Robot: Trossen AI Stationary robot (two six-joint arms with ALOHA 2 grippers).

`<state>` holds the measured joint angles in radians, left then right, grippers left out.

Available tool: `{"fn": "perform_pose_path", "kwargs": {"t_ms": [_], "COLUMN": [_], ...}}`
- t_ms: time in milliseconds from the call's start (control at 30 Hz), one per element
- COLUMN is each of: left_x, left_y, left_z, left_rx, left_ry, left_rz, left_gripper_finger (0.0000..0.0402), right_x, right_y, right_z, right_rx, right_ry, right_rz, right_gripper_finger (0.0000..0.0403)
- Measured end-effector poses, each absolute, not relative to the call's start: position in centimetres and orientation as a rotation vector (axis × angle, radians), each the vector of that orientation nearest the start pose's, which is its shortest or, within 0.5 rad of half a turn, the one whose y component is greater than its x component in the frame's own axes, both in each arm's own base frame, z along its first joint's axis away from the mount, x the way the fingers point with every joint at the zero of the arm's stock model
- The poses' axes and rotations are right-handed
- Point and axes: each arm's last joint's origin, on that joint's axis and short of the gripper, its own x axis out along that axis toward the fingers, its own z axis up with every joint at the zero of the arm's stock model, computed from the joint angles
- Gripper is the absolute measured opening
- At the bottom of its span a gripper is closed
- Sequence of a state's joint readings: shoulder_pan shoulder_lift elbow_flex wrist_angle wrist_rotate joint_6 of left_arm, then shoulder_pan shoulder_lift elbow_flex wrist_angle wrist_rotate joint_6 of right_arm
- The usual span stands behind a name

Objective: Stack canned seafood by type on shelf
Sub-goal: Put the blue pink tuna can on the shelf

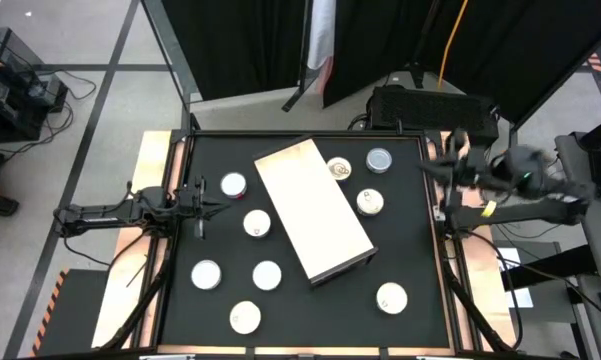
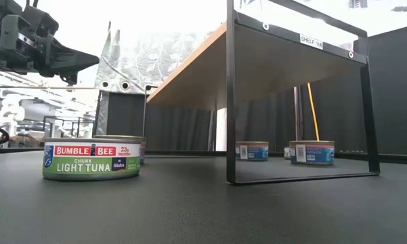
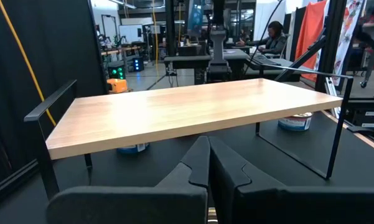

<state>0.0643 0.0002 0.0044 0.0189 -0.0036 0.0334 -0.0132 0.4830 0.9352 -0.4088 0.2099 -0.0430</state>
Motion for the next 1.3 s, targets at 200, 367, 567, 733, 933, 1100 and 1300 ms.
{"fn": "perform_pose_path", "kwargs": {"t_ms": [200, 367, 567, 733, 933, 1100, 1300], "left_x": [9.7, 9.7, 9.7, 9.7, 9.7, 9.7, 8.5], "left_y": [0.6, 0.6, 0.6, 0.6, 0.6, 0.7, 0.6], "left_z": [16.7, 16.7, 16.7, 16.7, 16.7, 17.1, 22.5], "left_rx": [0.034, 0.034, 0.034, 0.034, 0.034, 0.022, -0.014], "left_ry": [-0.022, -0.022, -0.022, -0.023, -0.026, -0.059, -0.276], "left_rz": [0.068, 0.068, 0.068, 0.068, 0.07, 0.075, 0.085], "left_gripper_finger": [0.0002, 0.0002, 0.0002, 0.0002, 0.0002, 0.0002, 0.0002], "right_x": [9.4, 11.7, 14.3, 15.5, 16.7, 17.1, 17.0], "right_y": [-0.9, -0.9, -0.8, -0.4, -0.1, -0.1, -0.2], "right_z": [47.4, 48.7, 44.0, 39.7, 33.2, 29.3, 29.1], "right_rx": [-0.082, -0.083, -0.037, 0.056, 0.087, 0.096, 0.071], "right_ry": [0.065, 0.155, 0.469, 0.448, 0.355, 0.3, 0.255], "right_rz": [-0.274, -0.264, -0.268, -0.268, -0.252, -0.248, -0.246], "right_gripper_finger": [0.0, 0.0, 0.0, 0.0, 0.0, 0.0, 0.0]}}
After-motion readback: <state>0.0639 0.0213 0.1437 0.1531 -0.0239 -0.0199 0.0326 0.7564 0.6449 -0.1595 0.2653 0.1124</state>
